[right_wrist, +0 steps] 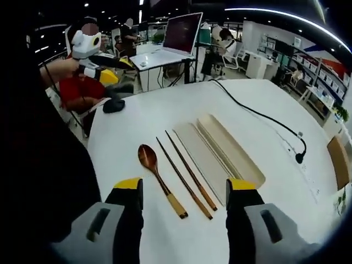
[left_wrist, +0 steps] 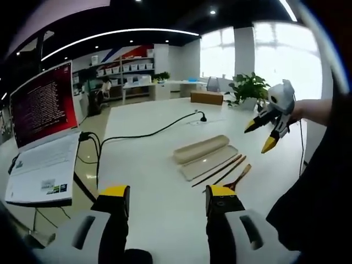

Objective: Arrange the utensils inside the cutlery case until each visible utensil rests in its matching compartment.

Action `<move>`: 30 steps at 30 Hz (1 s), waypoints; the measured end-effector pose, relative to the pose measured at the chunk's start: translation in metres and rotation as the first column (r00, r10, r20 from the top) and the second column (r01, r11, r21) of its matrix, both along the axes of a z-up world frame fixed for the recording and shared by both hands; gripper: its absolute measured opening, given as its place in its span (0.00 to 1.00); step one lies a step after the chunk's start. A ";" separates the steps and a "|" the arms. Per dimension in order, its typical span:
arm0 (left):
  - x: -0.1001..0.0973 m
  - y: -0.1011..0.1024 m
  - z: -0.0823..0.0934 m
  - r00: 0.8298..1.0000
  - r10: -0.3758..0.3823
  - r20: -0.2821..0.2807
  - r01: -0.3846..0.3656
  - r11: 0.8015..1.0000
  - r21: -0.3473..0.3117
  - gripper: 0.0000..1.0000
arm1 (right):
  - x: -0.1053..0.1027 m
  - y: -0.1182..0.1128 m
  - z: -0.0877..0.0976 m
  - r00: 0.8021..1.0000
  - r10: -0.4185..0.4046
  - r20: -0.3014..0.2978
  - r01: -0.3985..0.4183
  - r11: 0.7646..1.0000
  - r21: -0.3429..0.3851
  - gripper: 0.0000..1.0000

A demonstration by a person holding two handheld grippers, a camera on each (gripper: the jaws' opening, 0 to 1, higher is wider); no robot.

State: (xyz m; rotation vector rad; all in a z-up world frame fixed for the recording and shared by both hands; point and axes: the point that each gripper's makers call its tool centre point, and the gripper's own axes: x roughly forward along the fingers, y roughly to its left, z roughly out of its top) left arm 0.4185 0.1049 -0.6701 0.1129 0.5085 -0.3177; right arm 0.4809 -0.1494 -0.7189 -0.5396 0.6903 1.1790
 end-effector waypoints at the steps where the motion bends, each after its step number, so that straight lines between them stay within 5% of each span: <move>1: 0.000 -0.001 -0.001 1.000 -0.006 -0.005 0.006 1.000 -0.001 0.57 | -0.001 0.000 -0.002 1.000 0.007 0.000 -0.007 1.000 -0.009 0.58; 30: -0.009 -0.007 -0.014 0.998 -0.034 -0.045 0.034 0.999 -0.001 0.50 | -0.010 0.013 -0.027 0.989 0.144 -0.023 -0.146 0.979 -0.141 0.45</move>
